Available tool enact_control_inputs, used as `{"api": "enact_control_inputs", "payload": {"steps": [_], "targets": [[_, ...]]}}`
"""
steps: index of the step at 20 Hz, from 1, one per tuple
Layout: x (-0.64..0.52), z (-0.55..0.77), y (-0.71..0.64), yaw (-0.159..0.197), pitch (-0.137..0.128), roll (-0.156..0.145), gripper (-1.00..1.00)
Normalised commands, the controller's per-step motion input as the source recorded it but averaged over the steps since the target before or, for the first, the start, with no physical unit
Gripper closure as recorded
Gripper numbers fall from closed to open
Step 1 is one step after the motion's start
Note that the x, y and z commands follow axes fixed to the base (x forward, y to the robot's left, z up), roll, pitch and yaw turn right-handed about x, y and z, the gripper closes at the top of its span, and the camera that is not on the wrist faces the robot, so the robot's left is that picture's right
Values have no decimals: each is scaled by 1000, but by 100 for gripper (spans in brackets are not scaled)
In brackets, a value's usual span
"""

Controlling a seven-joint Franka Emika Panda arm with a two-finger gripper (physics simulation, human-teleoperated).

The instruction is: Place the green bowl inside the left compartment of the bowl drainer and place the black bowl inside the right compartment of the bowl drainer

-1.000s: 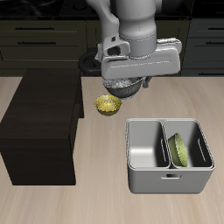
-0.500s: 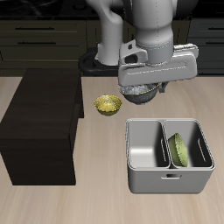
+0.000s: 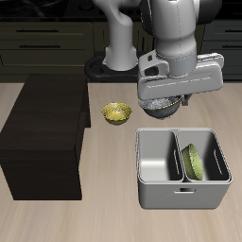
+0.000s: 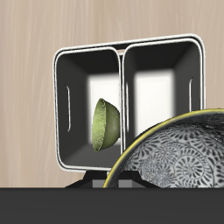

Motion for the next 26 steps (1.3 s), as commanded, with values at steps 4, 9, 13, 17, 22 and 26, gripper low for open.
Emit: {"api": "enact_control_inputs", "payload": {"steps": [4, 9, 13, 17, 22, 26], "targets": [[150, -181, 75, -12, 20, 2, 100], [43, -139, -14, -2, 16, -7, 100], [31, -80, -146, -17, 9, -12, 100], [24, -187, -14, -5, 22, 3, 100], [65, -313, -10, 11, 45, -10, 100], [30, -80, 25, 1, 11, 7, 100]]}}
